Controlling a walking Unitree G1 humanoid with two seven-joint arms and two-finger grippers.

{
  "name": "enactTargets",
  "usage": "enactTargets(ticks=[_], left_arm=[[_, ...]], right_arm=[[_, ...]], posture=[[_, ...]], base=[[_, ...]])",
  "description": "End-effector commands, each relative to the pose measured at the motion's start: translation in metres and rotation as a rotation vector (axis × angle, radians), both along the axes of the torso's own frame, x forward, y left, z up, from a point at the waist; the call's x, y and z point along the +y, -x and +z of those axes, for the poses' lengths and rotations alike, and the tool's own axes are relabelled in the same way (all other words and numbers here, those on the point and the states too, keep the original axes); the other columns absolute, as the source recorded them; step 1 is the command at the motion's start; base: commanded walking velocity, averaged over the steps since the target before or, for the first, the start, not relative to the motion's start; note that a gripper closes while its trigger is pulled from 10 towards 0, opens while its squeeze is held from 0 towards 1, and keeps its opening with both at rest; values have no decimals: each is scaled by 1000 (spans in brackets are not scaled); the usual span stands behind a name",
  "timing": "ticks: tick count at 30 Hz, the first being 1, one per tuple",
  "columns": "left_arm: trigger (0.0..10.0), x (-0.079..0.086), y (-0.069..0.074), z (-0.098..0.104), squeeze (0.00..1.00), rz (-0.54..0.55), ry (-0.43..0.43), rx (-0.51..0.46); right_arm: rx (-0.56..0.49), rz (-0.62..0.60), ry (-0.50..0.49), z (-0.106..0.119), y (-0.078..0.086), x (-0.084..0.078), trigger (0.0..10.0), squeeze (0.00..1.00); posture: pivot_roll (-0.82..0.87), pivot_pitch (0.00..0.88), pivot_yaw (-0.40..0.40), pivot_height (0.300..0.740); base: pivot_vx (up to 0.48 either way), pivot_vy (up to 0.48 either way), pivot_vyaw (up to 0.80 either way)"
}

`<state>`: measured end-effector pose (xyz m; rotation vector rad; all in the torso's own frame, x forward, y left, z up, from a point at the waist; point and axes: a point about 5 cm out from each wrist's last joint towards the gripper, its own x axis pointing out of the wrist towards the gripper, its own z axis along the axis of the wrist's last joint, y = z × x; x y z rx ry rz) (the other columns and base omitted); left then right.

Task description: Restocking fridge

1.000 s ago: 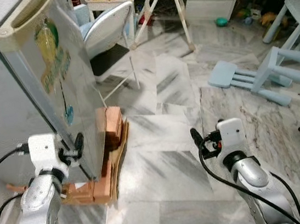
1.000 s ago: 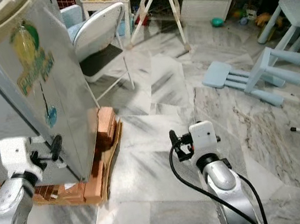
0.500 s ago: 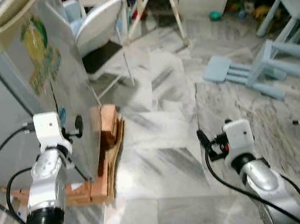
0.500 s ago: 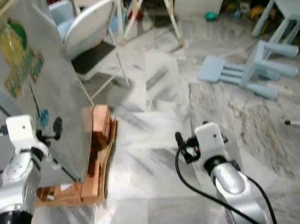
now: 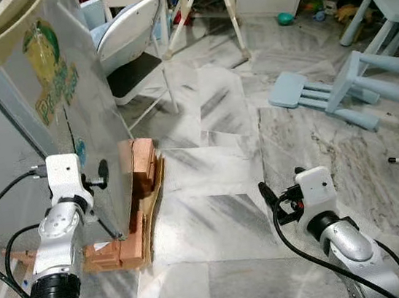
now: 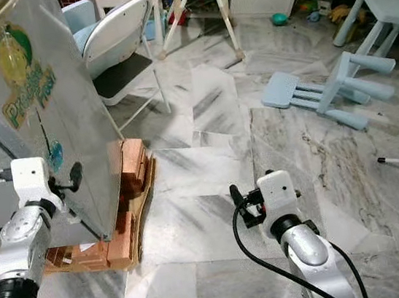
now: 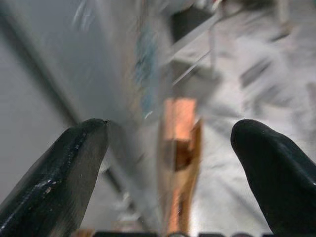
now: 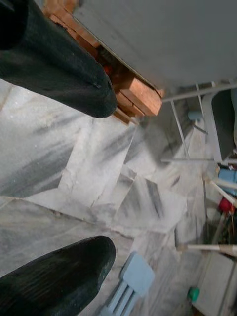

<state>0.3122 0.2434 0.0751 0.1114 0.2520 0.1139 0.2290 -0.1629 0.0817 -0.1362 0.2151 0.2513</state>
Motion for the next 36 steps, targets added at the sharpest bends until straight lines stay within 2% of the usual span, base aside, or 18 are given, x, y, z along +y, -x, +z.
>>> enactTargets(ticks=[1,7,9,13,16,19,21,22,23,25,26,27,28,29,31,32,34,36], left_arm=[[10000,8,-7,10,0,41,-27,-28],[10000,8,-21,20,0,47,-68,-44],[10000,7,-25,23,0,48,-51,-52],[10000,-6,-36,33,0,-29,-13,-91],[10000,-16,-41,37,0,-84,3,-109],[10000,-35,-49,47,0,-166,25,-145],[10000,-53,-55,55,0,-237,65,-175],[10000,-91,-59,66,0,-416,45,-220],[10000,-111,-57,70,0,-516,46,-236],[10000,-159,-44,75,0,-762,60,-258],[10000,-186,-32,76,0,-904,60,-262],[10000,-186,-32,76,0,-904,60,-262],[10000,-209,-19,73,0,-1002,78,-262],[10000,-217,-13,73,0,-1036,101,-262],[10000,-225,-8,72,0,-1054,137,-261],[10000,-222,-10,72,0,-1033,138,-264],[10000,-206,-16,68,0,-961,130,-253],[10000,-183,-23,62,0,-874,113,-230]], right_arm=[[7,10,9,1,3,-2,10000,0],[14,12,9,0,3,-1,10000,0],[13,13,10,1,2,0,10000,0],[20,10,21,-1,3,-3,10000,0],[68,-12,98,-11,6,-11,10000,0],[209,-95,191,-35,12,-32,10000,0],[269,-117,203,-44,16,-39,10000,0],[299,-107,212,-48,19,-41,10000,0],[306,-99,216,-49,20,-41,10000,0],[324,-71,214,-51,21,-39,10000,0],[335,-54,199,-52,22,-37,10000,0],[335,-54,199,-52,22,-37,10000,0],[334,-48,200,-52,22,-35,10000,0],[334,-43,202,-52,22,-35,10000,0],[336,-40,205,-53,21,-34,10000,0],[336,-39,207,-53,21,-34,10000,0],[329,-28,214,-53,21,-32,10000,0],[320,-15,214,-52,21,-30,10000,0]], posture=[[-2,116,-71,740],[-2,112,-72,740],[-4,110,-71,740],[-6,105,-72,740],[-4,104,-73,740],[10,99,-82,740],[15,99,-84,740],[18,96,-86,740],[18,94,-86,740],[16,90,-82,740],[14,86,-80,740],[14,86,-80,740],[7,79,-74,740],[5,78,-72,740],[3,78,-71,740],[5,79,-70,740],[8,80,-69,740],[14,82,-69,740]], base=[[0,0,0],[0,0,0],[0,0,0],[0,0,0],[0,0,0],[0,0,0],[0,0,0],[0,0,0],[0,0,0],[0,0,0],[0,0,0],[0,0,0],[0,0,0],[0,0,0],[0,0,0],[0,0,0],[0,0,0],[0,0,0]])
